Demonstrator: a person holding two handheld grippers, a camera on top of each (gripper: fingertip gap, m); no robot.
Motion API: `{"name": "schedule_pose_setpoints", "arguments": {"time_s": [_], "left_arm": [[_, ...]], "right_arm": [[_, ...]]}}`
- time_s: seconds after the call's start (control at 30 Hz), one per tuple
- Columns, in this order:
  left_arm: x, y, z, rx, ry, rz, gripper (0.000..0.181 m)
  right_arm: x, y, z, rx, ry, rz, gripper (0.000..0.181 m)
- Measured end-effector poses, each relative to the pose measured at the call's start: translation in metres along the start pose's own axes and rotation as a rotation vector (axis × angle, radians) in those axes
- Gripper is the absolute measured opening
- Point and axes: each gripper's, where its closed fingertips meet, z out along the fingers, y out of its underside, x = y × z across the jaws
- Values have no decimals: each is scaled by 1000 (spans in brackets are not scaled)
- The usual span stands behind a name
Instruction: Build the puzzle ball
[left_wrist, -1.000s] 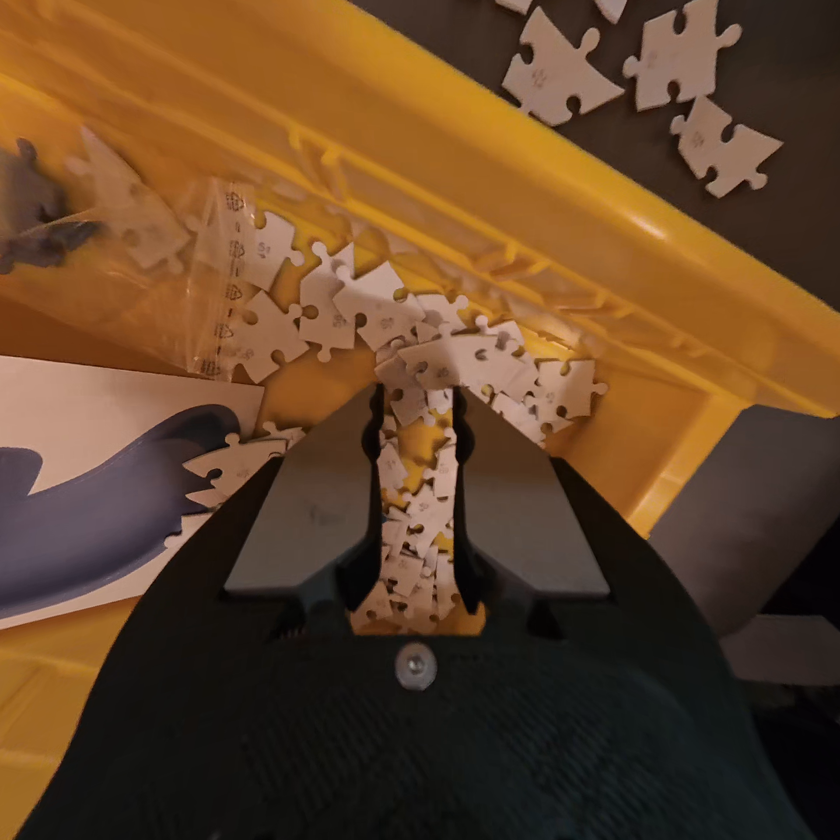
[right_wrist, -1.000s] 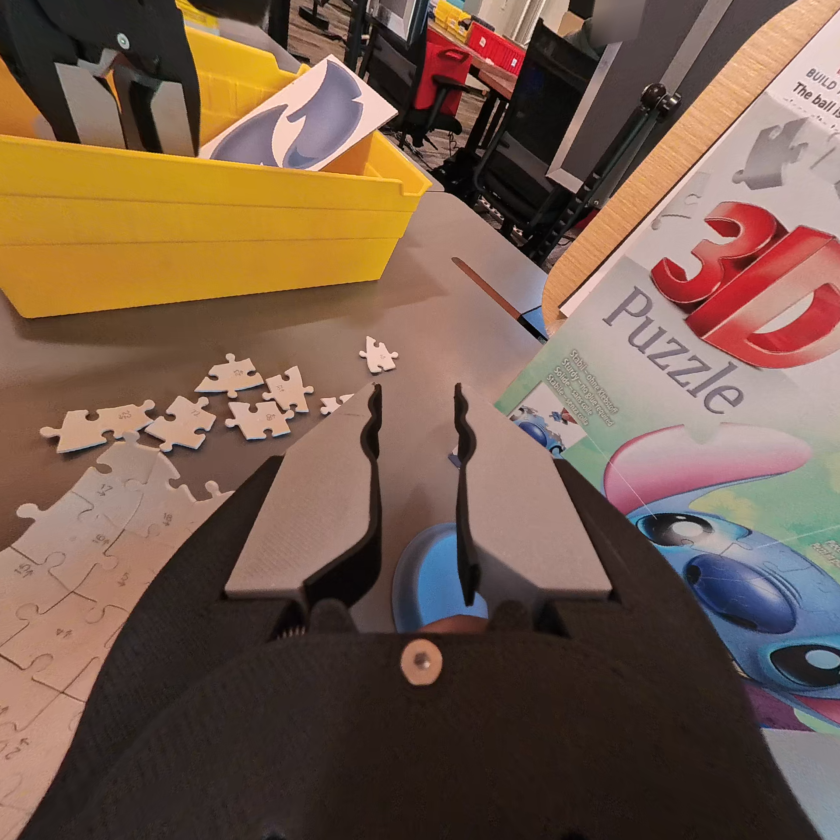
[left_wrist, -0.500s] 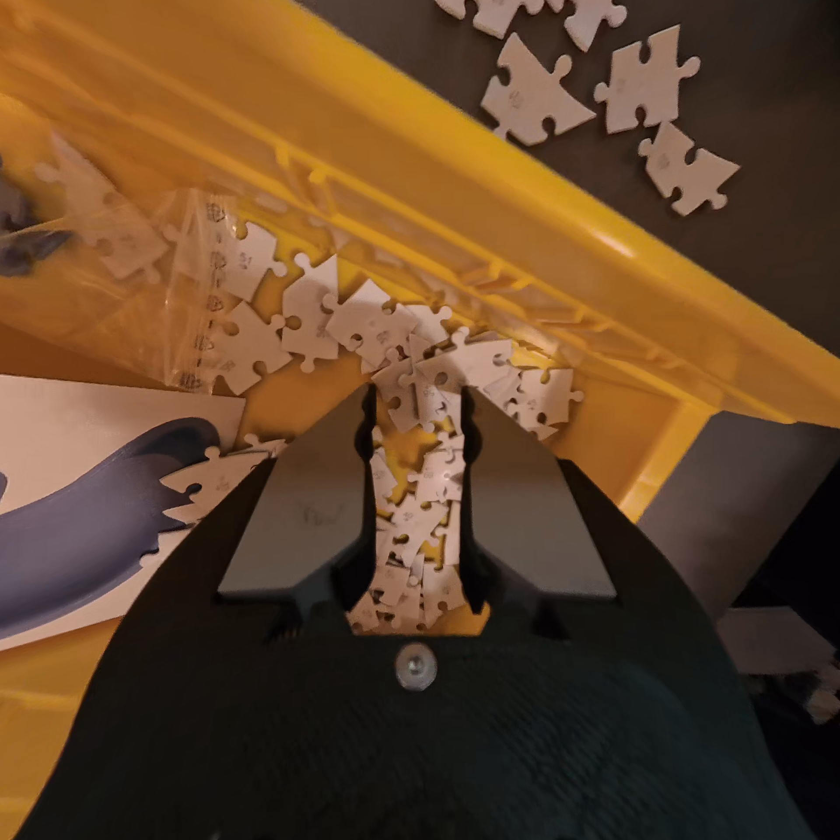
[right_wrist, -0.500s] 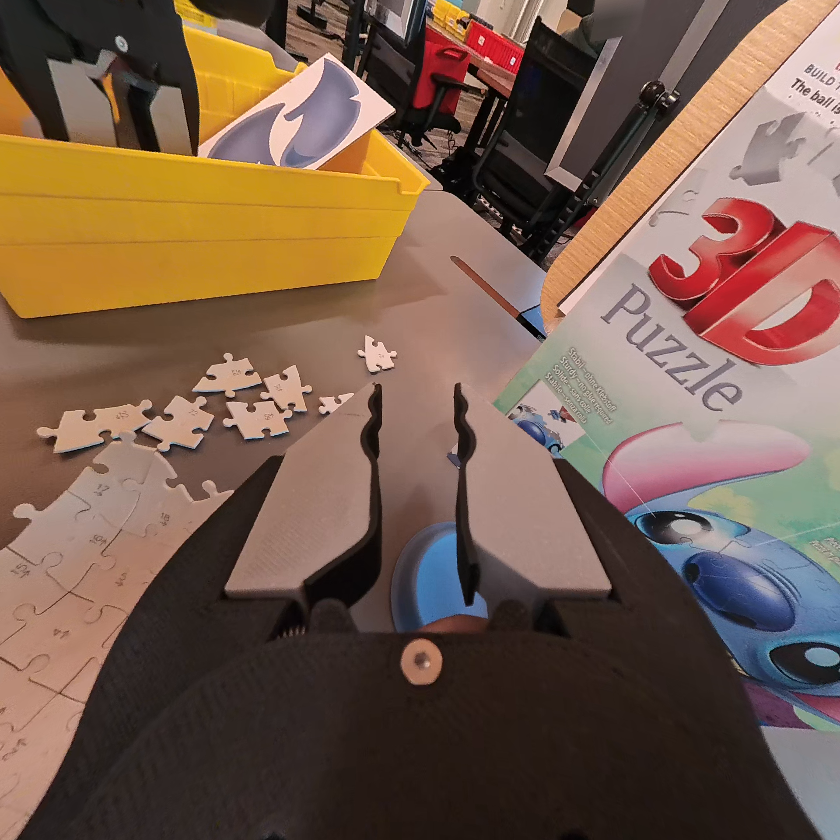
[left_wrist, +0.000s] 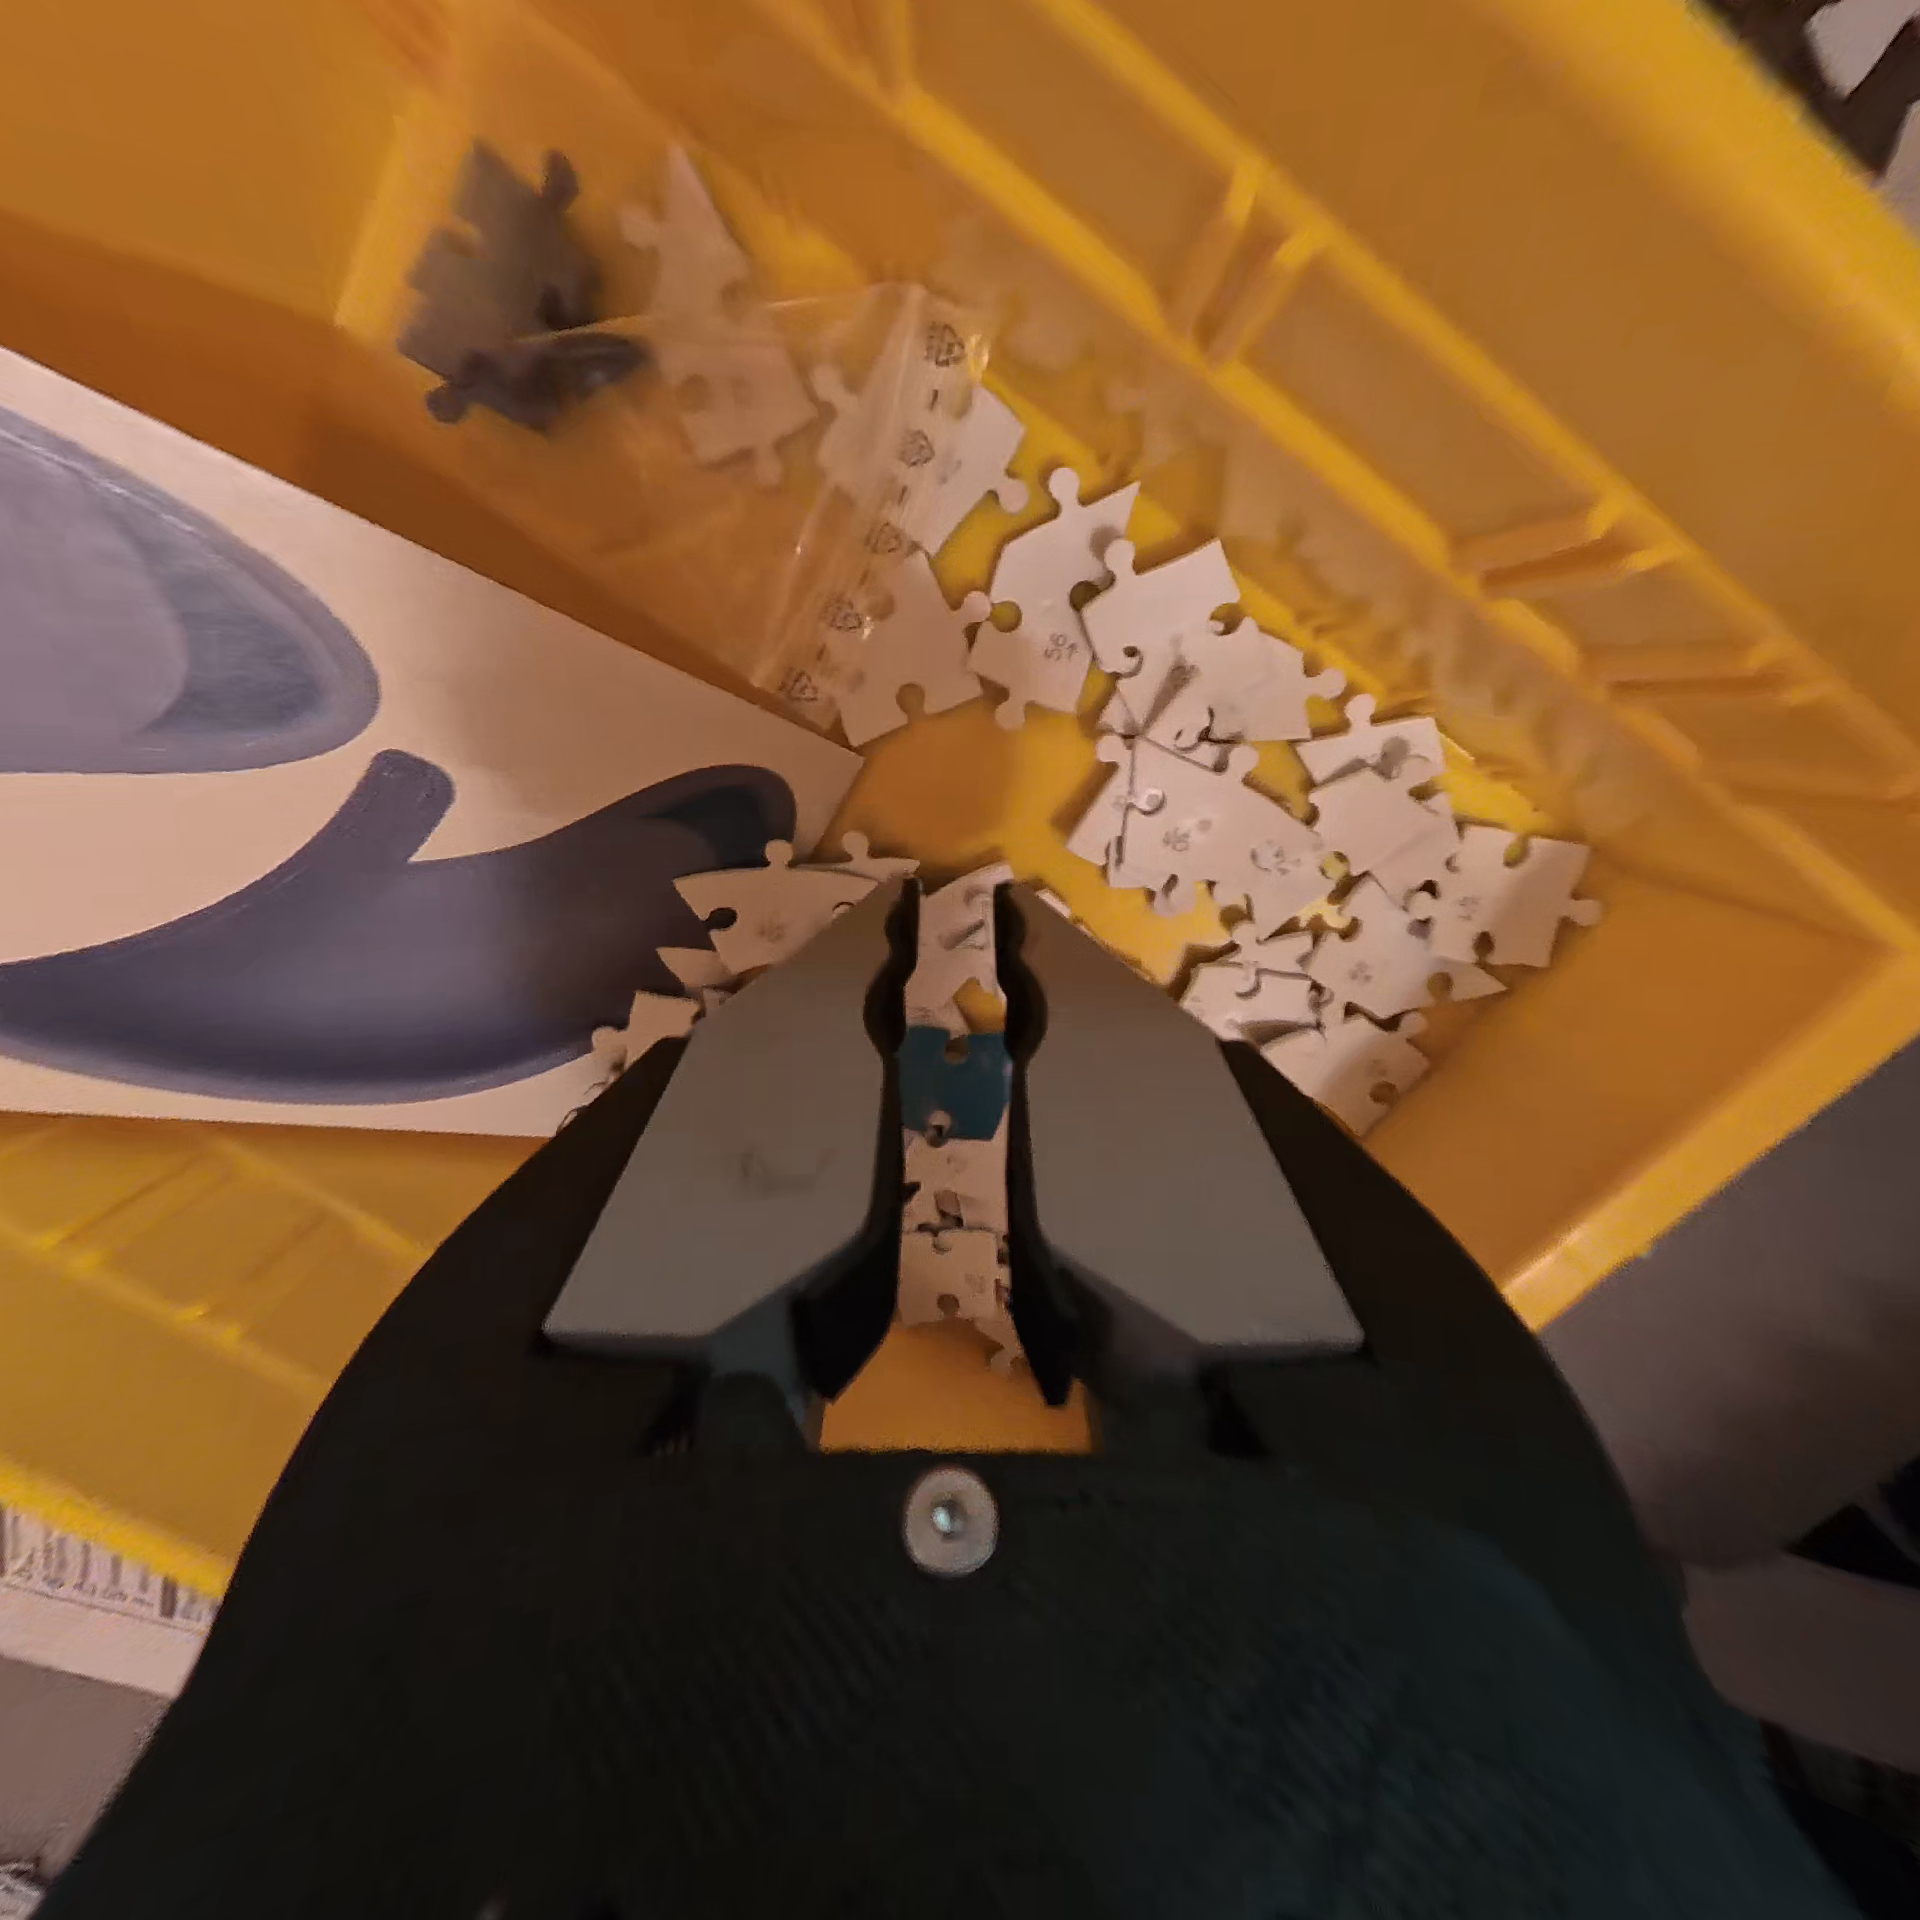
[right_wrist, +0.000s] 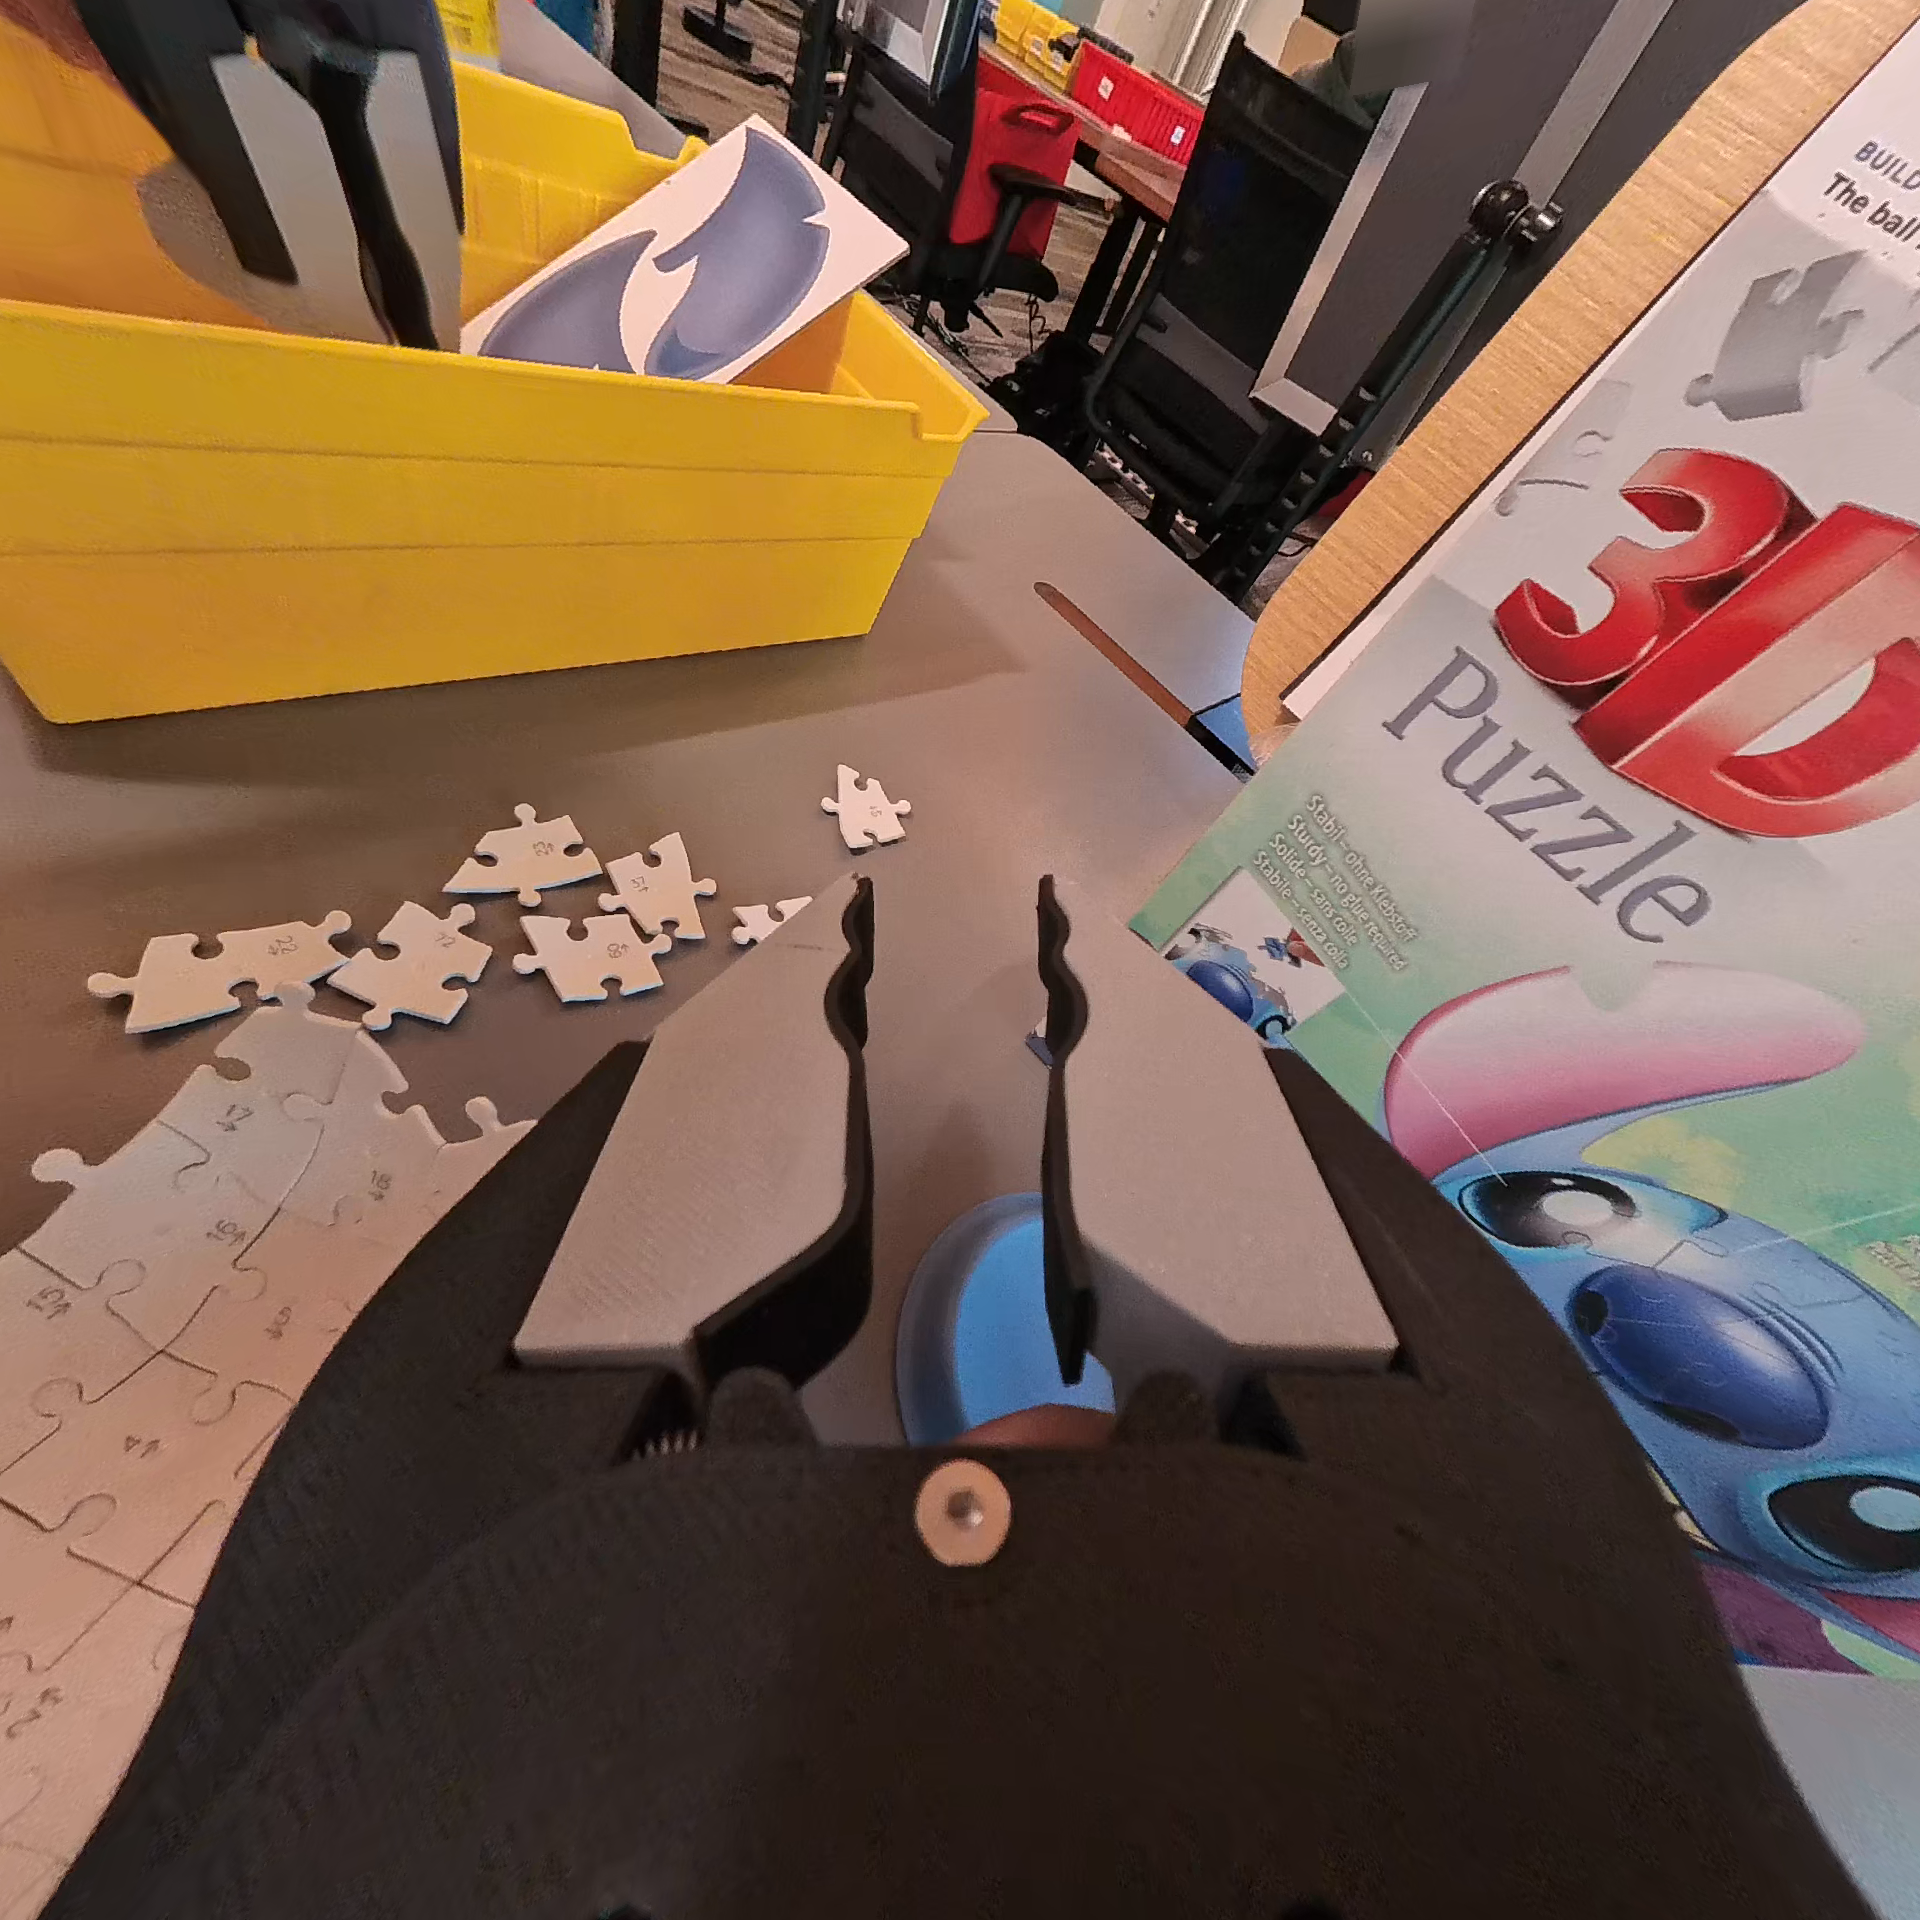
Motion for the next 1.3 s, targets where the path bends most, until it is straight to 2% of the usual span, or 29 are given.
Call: {"name": "schedule_pose_setpoints", "arguments": {"time_s": [0.13,0.2,0.33,0.47,0.63,0.73,0.87,1.07,1.13,1.3], "left_arm": [[22,-15,-10,92,114,14,22],[36,-17,-4,73,159,37,26],[33,-9,14,-10,76,87,23],[12,2,11,-48,-10,44,18],[6,5,8,-42,8,8,18],[43,-10,2,28,187,60,31],[46,-7,4,4,99,165,49],[51,-9,17,-23,84,198,38],[52,-11,16,-8,104,188,21],[43,-8,7,5,86,181,7]], "right_arm": [[-1,1,1,-4,-2,-1,28],[-1,2,1,-6,-1,-1,28],[0,0,0,-2,2,-1,28],[0,0,0,1,0,-1,28],[-1,0,0,0,-2,-3,28],[-1,0,0,0,0,-4,28],[0,-1,0,2,1,-2,28],[0,-2,-1,5,3,-6,28],[0,-2,-2,7,5,-5,28],[0,-2,-2,6,2,-6,28]]}}
